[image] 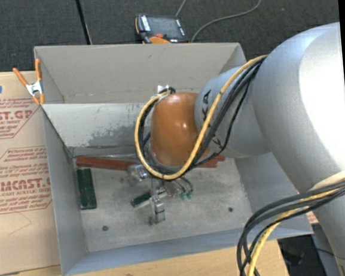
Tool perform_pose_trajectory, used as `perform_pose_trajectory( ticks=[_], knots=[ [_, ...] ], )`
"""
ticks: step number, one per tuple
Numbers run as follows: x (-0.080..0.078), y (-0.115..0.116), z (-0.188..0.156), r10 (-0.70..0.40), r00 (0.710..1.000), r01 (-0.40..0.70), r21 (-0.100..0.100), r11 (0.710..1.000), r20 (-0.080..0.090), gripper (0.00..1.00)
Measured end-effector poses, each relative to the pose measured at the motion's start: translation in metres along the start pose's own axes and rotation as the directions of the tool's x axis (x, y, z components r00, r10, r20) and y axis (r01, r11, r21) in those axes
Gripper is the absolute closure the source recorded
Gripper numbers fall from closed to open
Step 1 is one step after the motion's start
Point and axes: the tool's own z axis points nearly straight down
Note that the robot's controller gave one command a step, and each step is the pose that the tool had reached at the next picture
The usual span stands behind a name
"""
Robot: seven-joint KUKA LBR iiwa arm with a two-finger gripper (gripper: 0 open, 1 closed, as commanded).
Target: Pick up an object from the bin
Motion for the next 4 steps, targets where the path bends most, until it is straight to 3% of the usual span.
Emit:
perform_pose_trajectory(
  ticks=[1,2,3,4],
  knots=[
    [0.005,0.002,-0.034,0.171,0.985,-0.171,0.0,0.985,0.006,0.0],
    [0.012,0.001,-0.033,0.274,0.962,-0.274,0.0,0.962,0.004,0.0],
    [0.01,0.005,-0.002,0.336,0.942,-0.336,0.0,0.942,0.002,0.0],
    [0.01,0.005,-0.001,0.336,0.942,-0.336,-0.001,0.942,0.004,0.0]
  ],
)
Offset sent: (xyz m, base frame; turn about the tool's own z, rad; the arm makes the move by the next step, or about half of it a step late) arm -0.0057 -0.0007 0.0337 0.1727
